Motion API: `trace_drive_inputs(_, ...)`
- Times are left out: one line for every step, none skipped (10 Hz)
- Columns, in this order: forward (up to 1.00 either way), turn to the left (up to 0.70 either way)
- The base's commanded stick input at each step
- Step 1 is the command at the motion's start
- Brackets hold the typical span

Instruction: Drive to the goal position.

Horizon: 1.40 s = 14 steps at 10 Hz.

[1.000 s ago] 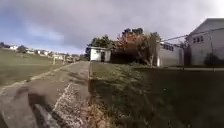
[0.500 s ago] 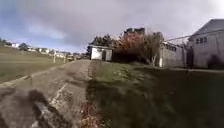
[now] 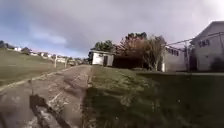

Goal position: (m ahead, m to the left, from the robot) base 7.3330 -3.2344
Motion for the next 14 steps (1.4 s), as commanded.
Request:
trace_drive_inputs(0.70, 0.00)
trace_drive_inputs(0.70, 0.00)
trace_drive_inputs(0.70, 0.00)
trace_drive_inputs(0.70, 0.00)
trace_drive_inputs(0.70, 0.00)
trace_drive_inputs(0.70, 0.00)
trace_drive_inputs(0.70, 0.00)
trace_drive_inputs(0.70, 0.00)
trace_drive_inputs(0.70, 0.00)
trace_drive_inputs(0.70, 0.00)
trace_drive_inputs(0.70, 0.00)
trace_drive_inputs(0.70, 0.00)
trace_drive_inputs(0.70, 0.00)
trace_drive_inputs(0.70, 0.00)
